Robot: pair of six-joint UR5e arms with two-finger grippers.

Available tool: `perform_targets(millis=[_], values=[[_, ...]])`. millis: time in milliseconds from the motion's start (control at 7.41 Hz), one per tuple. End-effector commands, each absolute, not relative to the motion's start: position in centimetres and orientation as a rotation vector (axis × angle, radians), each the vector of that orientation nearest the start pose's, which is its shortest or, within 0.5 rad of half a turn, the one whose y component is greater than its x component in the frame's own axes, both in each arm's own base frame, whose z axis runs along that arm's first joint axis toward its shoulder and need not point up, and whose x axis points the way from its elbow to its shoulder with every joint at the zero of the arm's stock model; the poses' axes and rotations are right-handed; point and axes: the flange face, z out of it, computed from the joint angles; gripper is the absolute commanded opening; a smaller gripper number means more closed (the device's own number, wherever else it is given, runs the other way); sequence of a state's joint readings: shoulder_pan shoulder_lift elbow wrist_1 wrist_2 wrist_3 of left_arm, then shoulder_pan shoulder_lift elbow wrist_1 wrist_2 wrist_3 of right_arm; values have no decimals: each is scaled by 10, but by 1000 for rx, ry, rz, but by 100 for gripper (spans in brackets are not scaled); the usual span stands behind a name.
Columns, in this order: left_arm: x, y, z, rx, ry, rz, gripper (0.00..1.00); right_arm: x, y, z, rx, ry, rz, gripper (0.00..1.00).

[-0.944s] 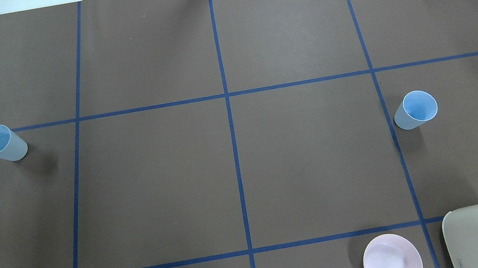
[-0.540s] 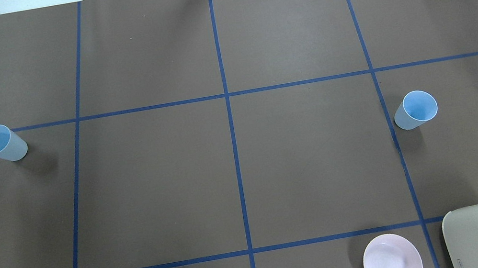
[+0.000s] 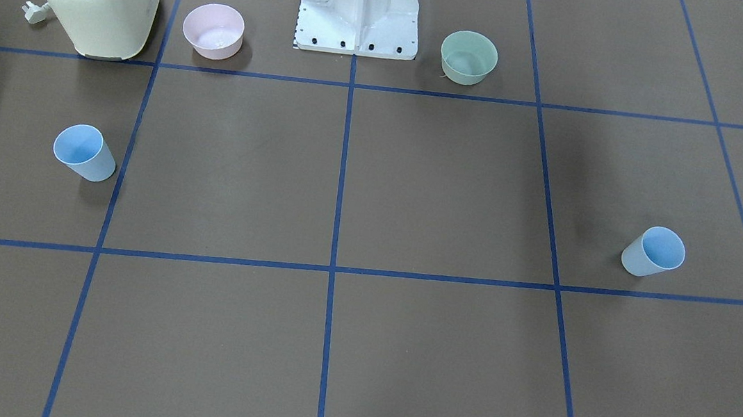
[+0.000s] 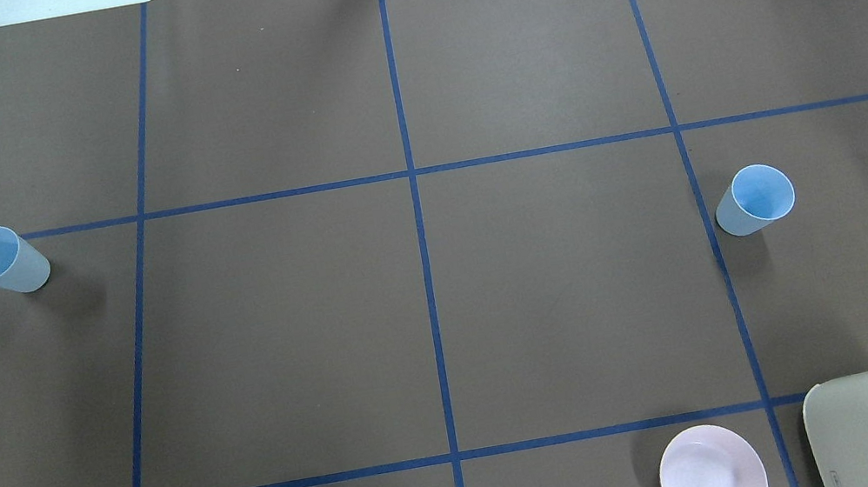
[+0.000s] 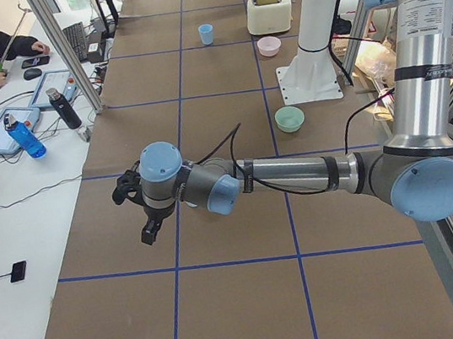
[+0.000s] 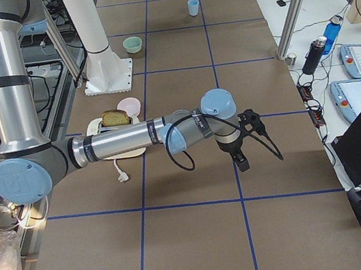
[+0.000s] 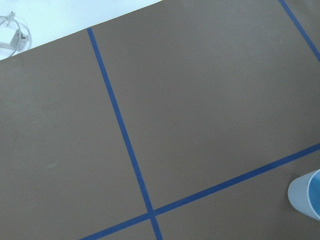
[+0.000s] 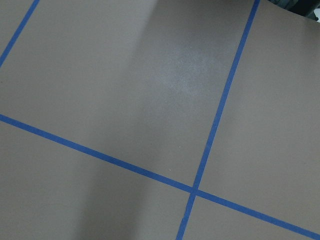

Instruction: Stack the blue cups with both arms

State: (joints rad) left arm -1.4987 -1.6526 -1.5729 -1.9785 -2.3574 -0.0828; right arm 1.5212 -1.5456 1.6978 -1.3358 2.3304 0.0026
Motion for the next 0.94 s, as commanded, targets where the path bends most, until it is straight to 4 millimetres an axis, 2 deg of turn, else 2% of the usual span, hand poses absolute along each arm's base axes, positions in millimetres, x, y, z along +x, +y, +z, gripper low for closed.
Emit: perform_targets(millis=[0,135,270,810], values=[[55,-544,564,297,883,66,99,15,-522,549,324,-781,-162,100],[90,-540,561,284,904,80,99,14,-520,549,333,-780,-165,100],[114,-539,560,310,865,88,98,14,-519,552,331,-778,-165,100],[176,-535,556,296,843,159,91,15,-516,555,325,-775,-163,100]])
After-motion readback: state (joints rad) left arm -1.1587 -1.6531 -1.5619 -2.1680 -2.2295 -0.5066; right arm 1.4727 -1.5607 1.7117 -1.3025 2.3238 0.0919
